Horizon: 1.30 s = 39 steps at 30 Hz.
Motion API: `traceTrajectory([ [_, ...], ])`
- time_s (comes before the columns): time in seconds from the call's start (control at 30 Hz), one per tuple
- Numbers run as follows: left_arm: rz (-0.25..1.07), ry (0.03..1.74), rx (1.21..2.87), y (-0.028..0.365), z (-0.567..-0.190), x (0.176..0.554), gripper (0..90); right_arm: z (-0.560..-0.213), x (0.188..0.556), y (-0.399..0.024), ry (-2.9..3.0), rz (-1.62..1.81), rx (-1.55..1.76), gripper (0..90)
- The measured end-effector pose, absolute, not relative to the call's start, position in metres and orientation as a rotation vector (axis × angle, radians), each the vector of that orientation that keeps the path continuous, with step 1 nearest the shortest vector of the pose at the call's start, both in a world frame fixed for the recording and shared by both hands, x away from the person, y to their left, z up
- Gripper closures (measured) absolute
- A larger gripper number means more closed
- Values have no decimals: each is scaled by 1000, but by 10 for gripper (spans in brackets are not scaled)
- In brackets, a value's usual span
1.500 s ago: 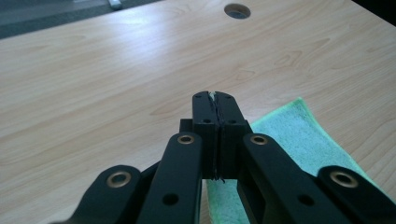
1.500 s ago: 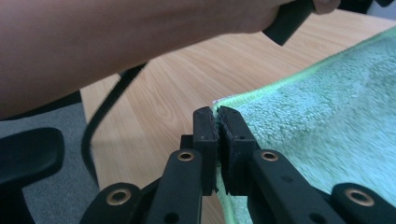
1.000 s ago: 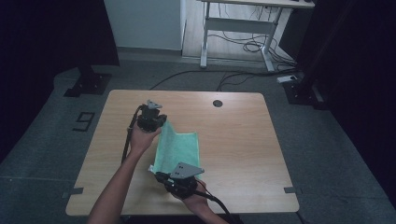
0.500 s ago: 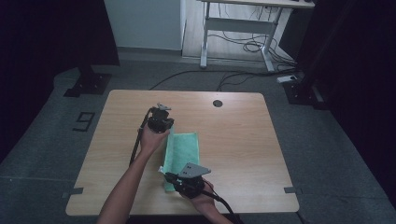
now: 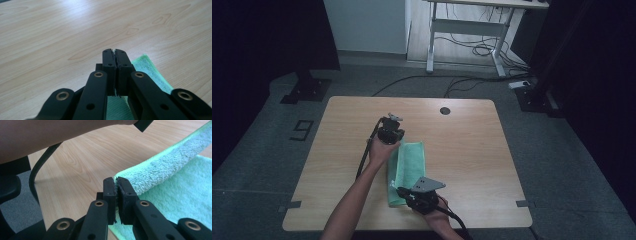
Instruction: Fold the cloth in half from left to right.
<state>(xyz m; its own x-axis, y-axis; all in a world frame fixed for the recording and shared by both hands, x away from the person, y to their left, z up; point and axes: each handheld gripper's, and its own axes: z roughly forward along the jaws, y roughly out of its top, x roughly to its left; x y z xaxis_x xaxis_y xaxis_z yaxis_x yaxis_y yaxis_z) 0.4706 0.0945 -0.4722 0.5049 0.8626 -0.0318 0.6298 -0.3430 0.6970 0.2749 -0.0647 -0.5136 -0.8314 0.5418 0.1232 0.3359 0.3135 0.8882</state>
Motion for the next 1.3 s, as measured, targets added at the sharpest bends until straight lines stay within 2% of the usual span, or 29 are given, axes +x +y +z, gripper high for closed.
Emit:
traceTrajectory([
  [0.6,418,1208,2136,67,-495,475,873,-525,273,-84,2401,1481,851,850],
  [0.93,441,1225,2094,71,-490,478,872,-526,276,-90,2379,1486,873,849],
  [1.3,436,1234,2127,64,-501,483,868,-534,282,-96,2406,1454,913,848],
])
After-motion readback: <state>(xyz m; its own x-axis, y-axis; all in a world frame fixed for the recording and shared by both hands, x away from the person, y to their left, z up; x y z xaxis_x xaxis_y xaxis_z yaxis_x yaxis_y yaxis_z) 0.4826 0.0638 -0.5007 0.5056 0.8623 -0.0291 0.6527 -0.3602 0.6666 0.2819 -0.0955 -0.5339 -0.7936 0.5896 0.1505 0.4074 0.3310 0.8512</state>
